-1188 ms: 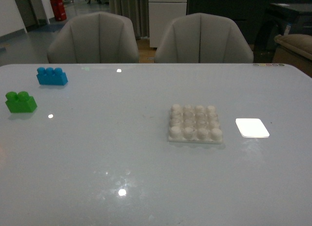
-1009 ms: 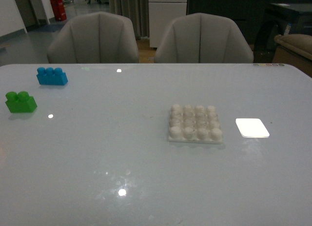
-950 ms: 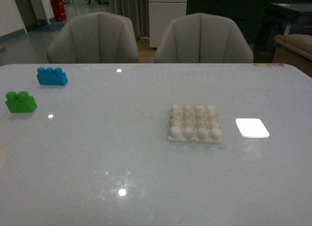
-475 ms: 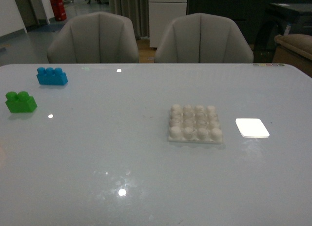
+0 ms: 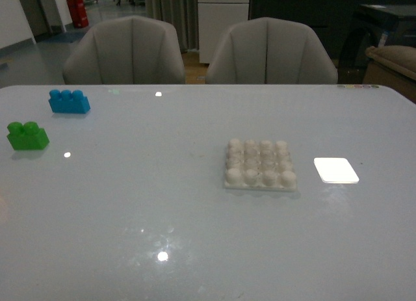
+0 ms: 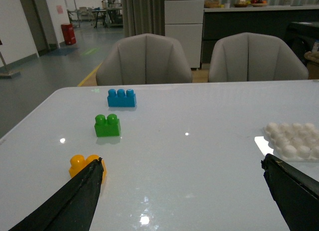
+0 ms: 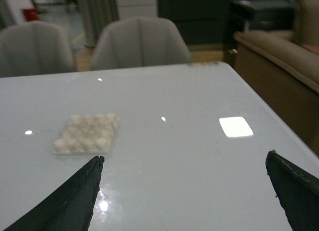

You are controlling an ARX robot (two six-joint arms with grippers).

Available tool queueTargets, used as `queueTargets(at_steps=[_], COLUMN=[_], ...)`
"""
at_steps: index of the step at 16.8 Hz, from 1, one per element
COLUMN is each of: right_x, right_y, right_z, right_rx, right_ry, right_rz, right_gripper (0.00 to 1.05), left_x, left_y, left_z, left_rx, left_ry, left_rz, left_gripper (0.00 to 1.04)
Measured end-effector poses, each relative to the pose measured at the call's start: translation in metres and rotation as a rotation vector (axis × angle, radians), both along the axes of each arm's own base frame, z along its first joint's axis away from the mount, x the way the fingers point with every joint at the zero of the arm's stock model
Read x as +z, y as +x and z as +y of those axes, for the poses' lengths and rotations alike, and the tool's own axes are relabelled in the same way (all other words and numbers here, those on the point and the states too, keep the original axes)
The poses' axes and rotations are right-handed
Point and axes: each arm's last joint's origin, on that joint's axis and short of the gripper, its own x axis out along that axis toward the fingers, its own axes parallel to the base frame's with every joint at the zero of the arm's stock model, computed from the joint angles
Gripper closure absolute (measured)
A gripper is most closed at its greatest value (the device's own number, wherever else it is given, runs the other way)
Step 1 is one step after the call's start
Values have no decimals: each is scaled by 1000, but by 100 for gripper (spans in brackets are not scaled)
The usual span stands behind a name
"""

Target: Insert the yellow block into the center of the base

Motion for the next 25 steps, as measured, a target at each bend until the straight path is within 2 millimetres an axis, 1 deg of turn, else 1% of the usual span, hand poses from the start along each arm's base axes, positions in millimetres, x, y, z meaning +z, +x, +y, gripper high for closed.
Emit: queueTargets(at_steps=[3,7,8,9,10,11,12,13,14,15,16,17,18,19,21,23,25], right_x=[5,23,34,53,66,78,83,82,78,66,50,32,13,-3,-31,-52,-63], right_y=[7,20,27,45,65,94,124,161,200,243,274,298,314,324,335,344,353], right_z=[-2,-10,-13,-17,-17,-18,-20,-22,-24,-21,-13,-1,11,22,43,58,68], right_rx=[-86,-169,-184,-168,-132,-90,-60,-34,-26,3,21,54,83,102,135,153,163], right_ry=[24,48,51,50,41,26,30,43,54,64,64,62,68,69,84,102,103], right_rz=[17,-26,-61,-108,-129,-115,-54,24,114,226,322,417,501,562,670,747,785], right_gripper=[6,6,6,6,6,6,6,6,6,6,6,6,6,6,6,6,6], left_x=[0,0,0,0,0,0,0,0,0,0,0,0,0,0,0,0,0], left_y=[0,0,0,0,0,0,0,0,0,0,0,0,0,0,0,0,0], left_z=[0,0,0,0,0,0,0,0,0,0,0,0,0,0,0,0,0], left_rx=[0,1,-1,0,0,0,0,0,0,0,0,0,0,0,0,0,0], left_ry=[0,0,0,0,0,0,0,0,0,0,0,0,0,0,0,0,0], left_rz=[0,-1,0,0,0,0,0,0,0,0,0,0,0,0,0,0,0], left_gripper=[7,7,7,7,7,7,7,7,7,7,7,7,7,7,7,7,7])
